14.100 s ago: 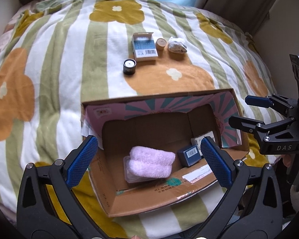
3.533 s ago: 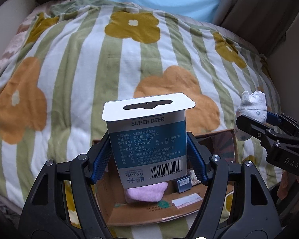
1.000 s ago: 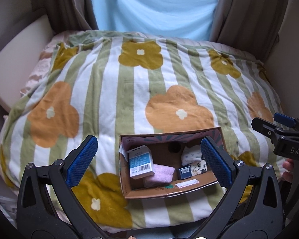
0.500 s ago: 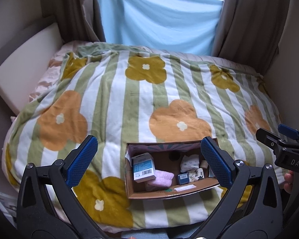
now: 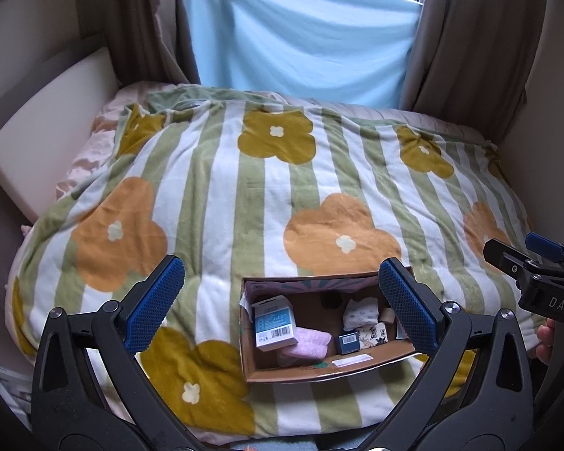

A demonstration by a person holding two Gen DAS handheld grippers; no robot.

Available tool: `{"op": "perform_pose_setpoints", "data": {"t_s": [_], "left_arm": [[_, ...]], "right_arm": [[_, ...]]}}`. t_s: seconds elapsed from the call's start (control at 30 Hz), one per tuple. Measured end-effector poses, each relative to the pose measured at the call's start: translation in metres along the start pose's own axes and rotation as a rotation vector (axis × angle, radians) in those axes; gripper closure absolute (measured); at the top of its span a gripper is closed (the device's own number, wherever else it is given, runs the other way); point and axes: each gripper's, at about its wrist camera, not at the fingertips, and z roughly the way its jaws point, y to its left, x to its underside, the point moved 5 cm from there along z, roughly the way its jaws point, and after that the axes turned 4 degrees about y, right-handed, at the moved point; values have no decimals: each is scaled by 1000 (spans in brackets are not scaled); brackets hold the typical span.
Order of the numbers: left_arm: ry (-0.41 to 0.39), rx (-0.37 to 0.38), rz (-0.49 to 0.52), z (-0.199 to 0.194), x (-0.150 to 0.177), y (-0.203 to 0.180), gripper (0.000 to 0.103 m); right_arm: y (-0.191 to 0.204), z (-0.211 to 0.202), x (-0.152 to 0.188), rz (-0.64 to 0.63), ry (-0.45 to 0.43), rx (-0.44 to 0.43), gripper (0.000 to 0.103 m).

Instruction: Organize objects

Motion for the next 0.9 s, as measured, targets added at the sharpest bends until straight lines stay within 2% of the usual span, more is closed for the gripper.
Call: {"op": "perform_pose_setpoints", "data": {"t_s": [0.9], "left_arm": [[8,8,-12,7,-3,4,0]], "right_arm": [[3,7,-7,-4,-5,5,1]]}}
